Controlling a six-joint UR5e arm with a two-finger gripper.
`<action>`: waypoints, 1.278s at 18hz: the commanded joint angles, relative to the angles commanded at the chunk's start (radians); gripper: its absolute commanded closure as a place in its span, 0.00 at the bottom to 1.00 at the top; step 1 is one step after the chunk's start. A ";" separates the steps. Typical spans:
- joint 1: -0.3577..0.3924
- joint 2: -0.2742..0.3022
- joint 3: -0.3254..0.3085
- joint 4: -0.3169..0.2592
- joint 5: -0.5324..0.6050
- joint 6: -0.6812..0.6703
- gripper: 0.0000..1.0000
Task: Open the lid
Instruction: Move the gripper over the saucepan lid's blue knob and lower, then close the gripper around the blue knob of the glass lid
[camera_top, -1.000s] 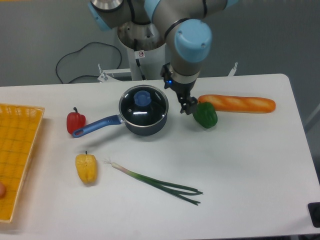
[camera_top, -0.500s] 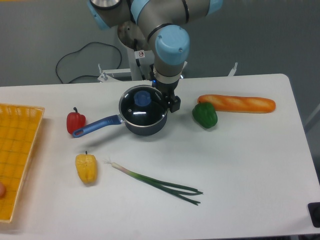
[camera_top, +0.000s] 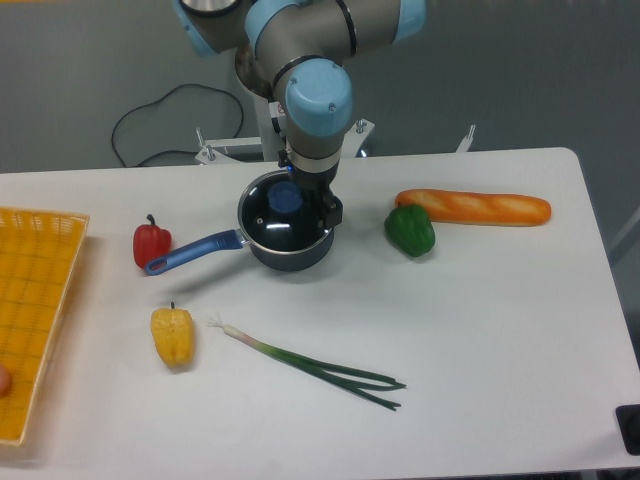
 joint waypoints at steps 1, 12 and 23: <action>-0.006 0.000 -0.002 0.000 0.005 -0.002 0.00; -0.051 0.002 -0.060 0.081 0.072 -0.060 0.00; -0.072 -0.008 -0.072 0.101 0.077 -0.097 0.00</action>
